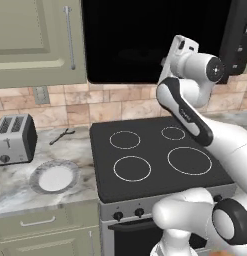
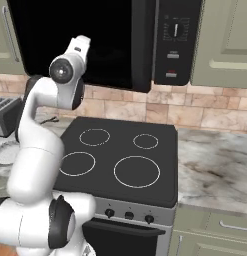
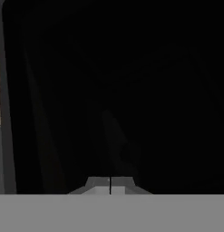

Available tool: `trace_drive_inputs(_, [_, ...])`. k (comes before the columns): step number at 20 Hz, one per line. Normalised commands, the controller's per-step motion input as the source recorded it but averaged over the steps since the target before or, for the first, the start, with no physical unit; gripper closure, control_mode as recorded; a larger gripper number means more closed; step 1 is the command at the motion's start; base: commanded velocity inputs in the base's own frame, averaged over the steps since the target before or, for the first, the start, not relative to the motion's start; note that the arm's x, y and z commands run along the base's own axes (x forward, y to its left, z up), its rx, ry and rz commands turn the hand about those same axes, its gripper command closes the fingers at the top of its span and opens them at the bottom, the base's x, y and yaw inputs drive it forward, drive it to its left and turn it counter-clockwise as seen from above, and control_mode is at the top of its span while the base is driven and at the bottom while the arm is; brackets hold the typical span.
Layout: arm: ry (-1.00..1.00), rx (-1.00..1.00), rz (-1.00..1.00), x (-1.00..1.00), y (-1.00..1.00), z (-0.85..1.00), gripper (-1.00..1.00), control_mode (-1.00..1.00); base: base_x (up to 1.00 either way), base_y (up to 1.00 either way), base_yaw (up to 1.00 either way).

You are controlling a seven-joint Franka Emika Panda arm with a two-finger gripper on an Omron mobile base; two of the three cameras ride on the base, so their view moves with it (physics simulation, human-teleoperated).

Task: Pick the eggplant from the counter and place it in the microwave. Then turn on the microwave.

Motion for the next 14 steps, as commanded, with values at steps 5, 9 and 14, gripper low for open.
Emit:
trace_drive_inputs(5, [0.00, 0.04, 0.07, 0.46, -0.13, 0.12, 1.00, -1.00, 0.00, 0.00, 0.00])
trace_drive_inputs(9, [0.00, 0.03, 0.06, 0.42, -0.12, 0.10, 1.00, -1.00, 0.00, 0.00, 0.00])
trace_drive_inputs(14, [0.00, 0.04, 0.05, 0.46, -0.14, 0.09, 1.00, -1.00, 0.00, 0.00, 0.00])
